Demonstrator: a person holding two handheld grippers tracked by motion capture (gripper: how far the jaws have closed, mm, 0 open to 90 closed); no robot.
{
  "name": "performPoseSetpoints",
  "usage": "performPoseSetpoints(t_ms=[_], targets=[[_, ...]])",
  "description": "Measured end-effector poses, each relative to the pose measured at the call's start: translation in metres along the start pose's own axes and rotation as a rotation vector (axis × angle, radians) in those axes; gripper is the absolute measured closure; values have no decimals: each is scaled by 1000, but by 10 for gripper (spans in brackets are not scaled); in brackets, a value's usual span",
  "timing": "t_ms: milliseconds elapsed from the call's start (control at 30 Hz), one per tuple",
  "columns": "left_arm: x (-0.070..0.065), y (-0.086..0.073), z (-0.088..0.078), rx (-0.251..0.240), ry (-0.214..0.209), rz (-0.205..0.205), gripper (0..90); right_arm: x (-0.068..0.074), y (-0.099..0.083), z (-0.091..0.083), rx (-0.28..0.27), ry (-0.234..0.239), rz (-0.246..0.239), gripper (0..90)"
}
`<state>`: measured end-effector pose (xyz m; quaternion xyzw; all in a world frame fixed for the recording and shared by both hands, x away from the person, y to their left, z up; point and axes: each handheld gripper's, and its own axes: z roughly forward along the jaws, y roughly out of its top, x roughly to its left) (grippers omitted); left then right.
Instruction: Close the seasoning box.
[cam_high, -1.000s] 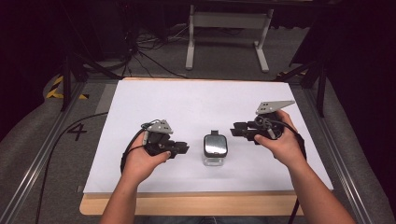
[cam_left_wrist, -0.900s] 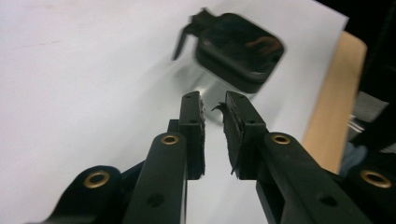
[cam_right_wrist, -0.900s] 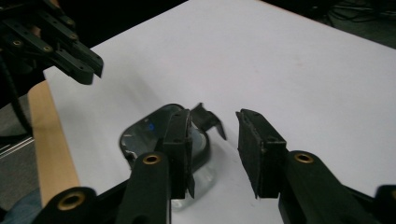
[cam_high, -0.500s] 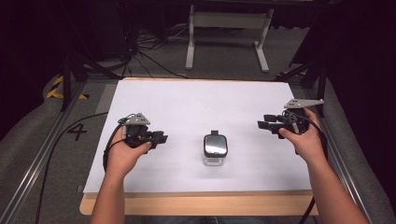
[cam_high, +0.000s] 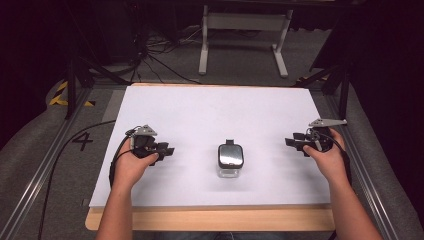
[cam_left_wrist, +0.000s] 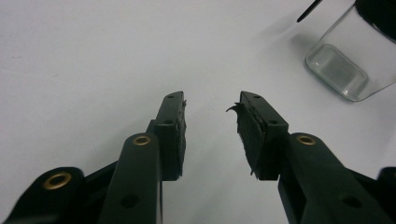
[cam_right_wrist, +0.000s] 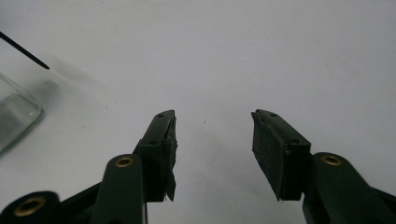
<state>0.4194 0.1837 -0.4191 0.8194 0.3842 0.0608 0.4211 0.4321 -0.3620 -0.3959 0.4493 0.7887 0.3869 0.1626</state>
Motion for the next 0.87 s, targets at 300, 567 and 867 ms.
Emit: performPoseSetpoints(t_ms=[300,567,867], targets=[[6,-13,21,-3,-17,30,576,5,-28,21,42,-2,-25,504],[6,-15,26,1,-15,15,560,12,-34,29,33,5,-50,496],[4,-14,26,-4,-8,13,533,13,-33,27,-5,8,-38,477]])
